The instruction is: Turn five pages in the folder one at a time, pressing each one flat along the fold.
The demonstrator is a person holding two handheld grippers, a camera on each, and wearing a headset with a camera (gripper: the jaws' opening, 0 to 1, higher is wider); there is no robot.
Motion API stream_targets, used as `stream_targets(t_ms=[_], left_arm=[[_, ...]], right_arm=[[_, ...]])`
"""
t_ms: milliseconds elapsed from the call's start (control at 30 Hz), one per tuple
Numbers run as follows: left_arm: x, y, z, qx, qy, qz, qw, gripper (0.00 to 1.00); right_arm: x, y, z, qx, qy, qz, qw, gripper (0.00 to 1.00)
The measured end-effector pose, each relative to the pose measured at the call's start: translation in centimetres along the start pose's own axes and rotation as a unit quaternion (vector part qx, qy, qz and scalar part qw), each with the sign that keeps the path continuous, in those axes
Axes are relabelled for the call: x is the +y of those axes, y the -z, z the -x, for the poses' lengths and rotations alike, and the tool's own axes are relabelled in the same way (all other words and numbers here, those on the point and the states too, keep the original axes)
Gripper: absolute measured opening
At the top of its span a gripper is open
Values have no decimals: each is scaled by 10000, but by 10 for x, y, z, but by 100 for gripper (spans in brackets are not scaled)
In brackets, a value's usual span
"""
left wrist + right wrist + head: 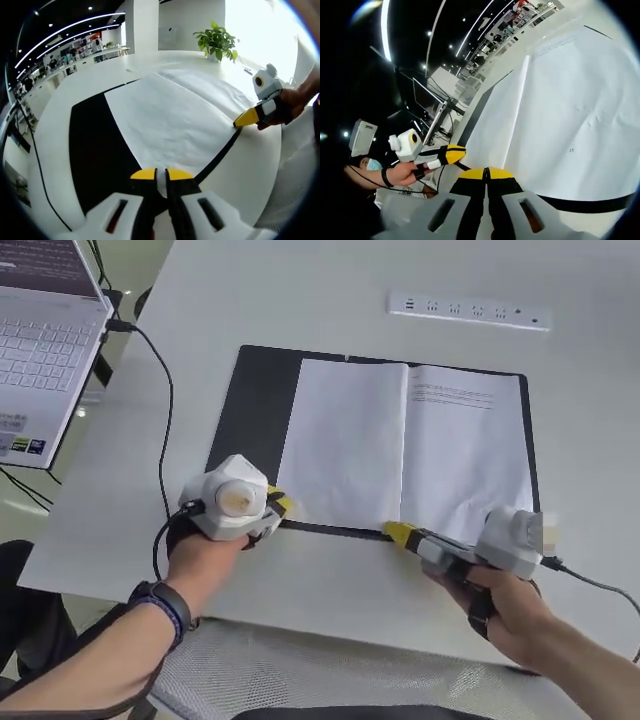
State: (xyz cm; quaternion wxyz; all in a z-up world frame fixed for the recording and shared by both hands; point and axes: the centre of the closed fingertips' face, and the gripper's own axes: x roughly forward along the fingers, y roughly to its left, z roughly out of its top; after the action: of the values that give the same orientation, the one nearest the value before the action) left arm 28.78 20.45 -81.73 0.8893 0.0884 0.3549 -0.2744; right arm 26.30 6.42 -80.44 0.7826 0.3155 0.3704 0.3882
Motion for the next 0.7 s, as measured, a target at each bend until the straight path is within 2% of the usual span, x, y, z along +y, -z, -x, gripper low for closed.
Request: stream_targets(t_ms=[300,400,467,533,633,667,700], left_arm=[[-5,-1,1,110,160,14,9998,11],[-6,-1,1,128,243,248,9993,14],[-8,-2,1,110,331,564,9978,16],[-8,-3,1,91,409,851,9955,18],[-7,-3,2,109,400,959,9945,21],[-9,-3,2,111,414,981,9943,22],[-10,-4,3,114,428,986,9941,24]], right_arm=[[0,2,1,59,82,59,9999,0],[0,4,3,107,82,37,9999,0],[-1,6,6,197,86,137,9997,0],[0,3,11,118,92,100,9998,0],[6,-1,18,42,-57,-62,10000,6],[7,0,20,74,-63,-22,9999,9],[4,1,24,147,34,168,9997,11]])
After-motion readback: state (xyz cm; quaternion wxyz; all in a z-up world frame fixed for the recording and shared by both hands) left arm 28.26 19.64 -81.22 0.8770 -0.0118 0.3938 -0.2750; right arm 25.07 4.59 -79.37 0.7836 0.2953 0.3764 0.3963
